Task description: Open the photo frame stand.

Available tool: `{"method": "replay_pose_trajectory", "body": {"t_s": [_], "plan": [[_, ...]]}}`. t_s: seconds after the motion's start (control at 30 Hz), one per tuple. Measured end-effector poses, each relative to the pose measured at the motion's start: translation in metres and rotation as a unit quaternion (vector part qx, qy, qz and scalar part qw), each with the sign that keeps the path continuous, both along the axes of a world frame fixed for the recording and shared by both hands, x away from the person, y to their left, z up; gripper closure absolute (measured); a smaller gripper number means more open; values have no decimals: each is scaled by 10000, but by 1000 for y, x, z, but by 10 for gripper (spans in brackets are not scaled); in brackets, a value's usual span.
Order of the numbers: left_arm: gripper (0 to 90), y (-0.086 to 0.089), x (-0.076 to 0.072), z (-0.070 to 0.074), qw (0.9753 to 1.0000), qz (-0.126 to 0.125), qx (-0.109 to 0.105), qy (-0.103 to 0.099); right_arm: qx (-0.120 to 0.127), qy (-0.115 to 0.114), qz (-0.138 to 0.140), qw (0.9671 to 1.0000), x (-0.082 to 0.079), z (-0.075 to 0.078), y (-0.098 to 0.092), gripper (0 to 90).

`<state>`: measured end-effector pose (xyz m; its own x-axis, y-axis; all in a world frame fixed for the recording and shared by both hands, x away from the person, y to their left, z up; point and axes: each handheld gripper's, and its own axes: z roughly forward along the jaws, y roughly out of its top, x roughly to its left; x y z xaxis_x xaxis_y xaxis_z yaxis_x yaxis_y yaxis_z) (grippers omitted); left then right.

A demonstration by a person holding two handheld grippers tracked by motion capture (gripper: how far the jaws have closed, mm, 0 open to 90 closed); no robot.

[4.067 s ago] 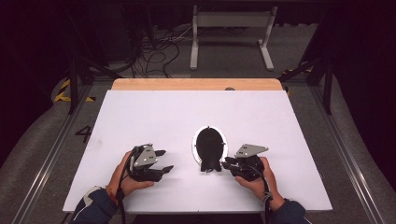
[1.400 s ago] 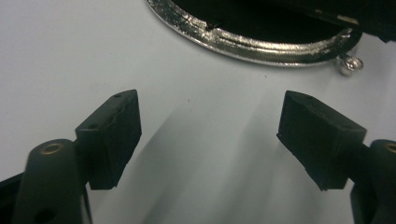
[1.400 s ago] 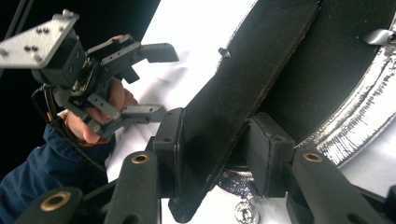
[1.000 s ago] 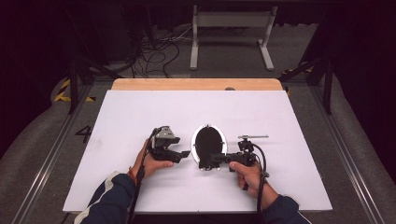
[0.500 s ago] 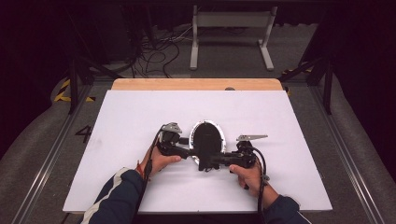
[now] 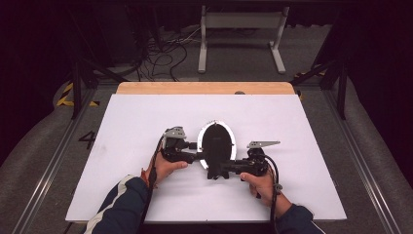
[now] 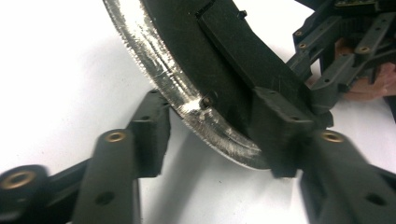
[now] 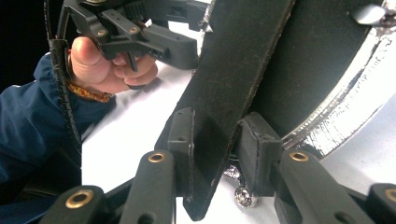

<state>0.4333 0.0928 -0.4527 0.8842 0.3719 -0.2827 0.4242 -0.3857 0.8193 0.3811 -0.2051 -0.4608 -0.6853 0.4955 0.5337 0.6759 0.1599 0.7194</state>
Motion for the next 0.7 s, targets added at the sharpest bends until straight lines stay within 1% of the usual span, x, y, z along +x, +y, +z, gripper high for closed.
{"method": "replay_pose_trajectory", "body": {"t_s": [0.03, 0.07, 0.1, 0.13, 0.17, 0.2, 0.23, 0.27, 0.33, 0.37, 0.4, 0.43, 0.5, 0.57, 0.6, 0.63, 0.7], "plan": [[513, 1, 0, 0, 10000, -41, 49, -56, 0, 0, 0, 10000, 0, 0, 0, 686], [538, 1, 0, 0, 10000, -48, 51, -35, 17, 15, -19, 10000, 0, 0, 0, 688], [543, 1, 0, 0, 10000, -47, 35, -6, 9, 7, -21, 10000, -1, 0, 0, 690], [550, 2, 1, 0, 9999, -100, 31, -43, -16, -17, -26, 10000, -1, 0, 0, 692], [560, 3, 0, 1, 9999, -159, -59, 2, -24, -14, -20, 10000, -1, 1, 1, 696], [582, 3, 0, 1, 9997, -234, -113, -22, -33, -18, -1, 10000, -2, 1, 1, 701], [598, 4, -1, 2, 9994, -305, -144, -59, -24, -20, 4, 10000, -2, 2, 0, 708], [608, 3, -2, 4, 9994, -312, -141, -94, -16, -27, 5, 10000, -3, 2, 0, 715], [622, 2, -4, 5, 9991, -371, -185, -103, -48, -69, 2, 10000, -3, 3, 0, 719], [629, 2, -4, 6, 9989, -431, -159, -130, -34, -79, -8, 10000, -4, 4, 0, 719], [629, 0, -6, 6, 9987, -483, -145, -109, -23, -82, -7, 10000, -4, 4, 0, 719], [625, -1, -6, 6, 9984, -538, -80, -154, -34, -86, -5, 10000, -4, 4, 0, 720], [612, -5, -9, 6, 9980, -597, -20, -181, -40, -95, 8, 9999, -5, 5, 0, 721], [612, -7, -11, 7, 9979, -624, -19, -162, -70, -128, 19, 9999, -5, 5, 0, 721], [615, -7, -10, 8, 9977, -644, 2, -202, -63, -121, 26, 9999, -6, 5, 0, 721], [617, -7, -12, 8, 9978, -641, 0, -176, -64, -133, 23, 9999, -6, 5, 0, 721], [618, -8, -13, 10, 9975, -645, 46, -278, -82, -149, 17, 9999, -6, 6, 0, 721]]}}
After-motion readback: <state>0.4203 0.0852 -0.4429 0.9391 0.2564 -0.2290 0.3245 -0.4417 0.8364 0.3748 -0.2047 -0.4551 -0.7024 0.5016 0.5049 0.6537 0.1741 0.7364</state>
